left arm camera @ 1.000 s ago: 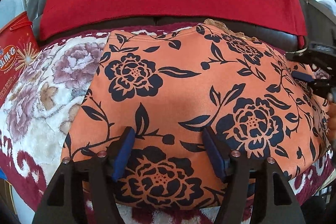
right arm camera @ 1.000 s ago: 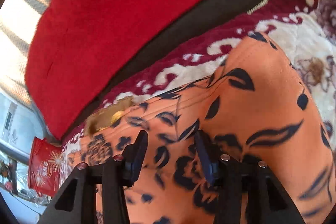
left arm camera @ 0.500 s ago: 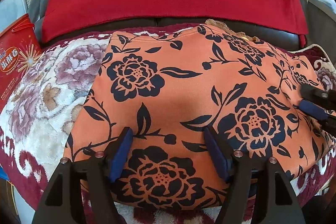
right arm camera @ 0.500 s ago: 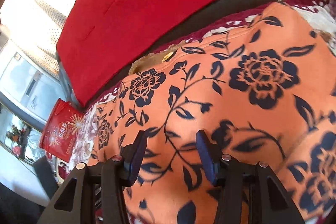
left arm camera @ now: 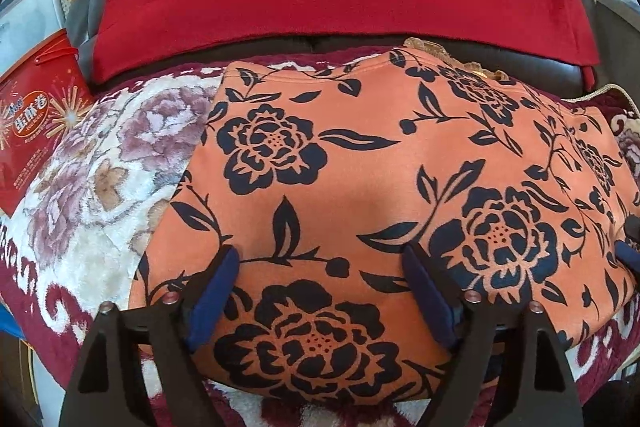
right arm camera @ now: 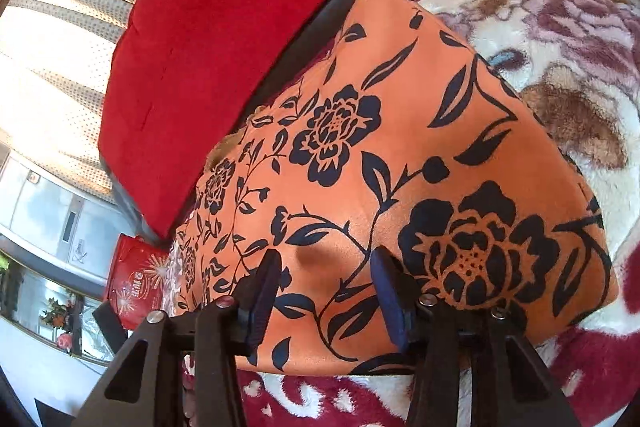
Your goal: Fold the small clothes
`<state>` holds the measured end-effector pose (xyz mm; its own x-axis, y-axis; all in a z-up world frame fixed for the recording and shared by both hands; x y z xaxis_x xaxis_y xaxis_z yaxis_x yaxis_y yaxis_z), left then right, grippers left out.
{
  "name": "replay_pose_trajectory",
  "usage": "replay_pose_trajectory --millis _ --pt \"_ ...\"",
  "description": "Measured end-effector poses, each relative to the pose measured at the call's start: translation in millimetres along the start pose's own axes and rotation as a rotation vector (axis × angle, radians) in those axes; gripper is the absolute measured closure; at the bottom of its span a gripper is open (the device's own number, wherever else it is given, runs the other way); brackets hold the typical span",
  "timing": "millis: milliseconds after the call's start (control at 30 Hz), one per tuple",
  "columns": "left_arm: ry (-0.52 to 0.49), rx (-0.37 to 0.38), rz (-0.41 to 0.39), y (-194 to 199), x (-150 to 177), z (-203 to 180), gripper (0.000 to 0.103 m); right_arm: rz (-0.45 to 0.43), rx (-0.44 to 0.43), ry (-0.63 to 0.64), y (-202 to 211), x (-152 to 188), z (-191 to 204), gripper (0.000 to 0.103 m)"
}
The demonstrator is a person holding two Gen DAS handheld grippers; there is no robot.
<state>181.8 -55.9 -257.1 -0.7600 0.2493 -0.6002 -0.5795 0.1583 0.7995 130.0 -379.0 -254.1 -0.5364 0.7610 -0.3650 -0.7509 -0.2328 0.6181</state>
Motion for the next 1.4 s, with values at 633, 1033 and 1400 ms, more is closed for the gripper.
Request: replay_pose_trajectory --millis 633,1033,1400 --pt "0.062 -0.042 0.073 -6 -6 10 0.004 -0.084 -0.048 -0.205 82 -2 -52 0.049" --pt "0.169 0.027 -0.005 17 -17 35 0.004 -0.068 -0.009 -0.295 108 9 -64 0.040" --pt "0.081 -0.004 0.126 -4 -3 27 0.004 -0.130 -0.150 -0.426 87 23 -95 0.038"
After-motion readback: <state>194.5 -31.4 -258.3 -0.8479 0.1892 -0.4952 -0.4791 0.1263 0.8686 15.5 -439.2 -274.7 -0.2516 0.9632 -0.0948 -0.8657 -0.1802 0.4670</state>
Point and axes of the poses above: each gripper's, at about its wrist camera, not at the fingertips, and y roughly against the way its jaws point, z to its left, x to its underside, the point moved 2 cm from there along -y, roughly the way its jaws point, and after that the axes turned 1 degree about -y, right-handed, at the moved point
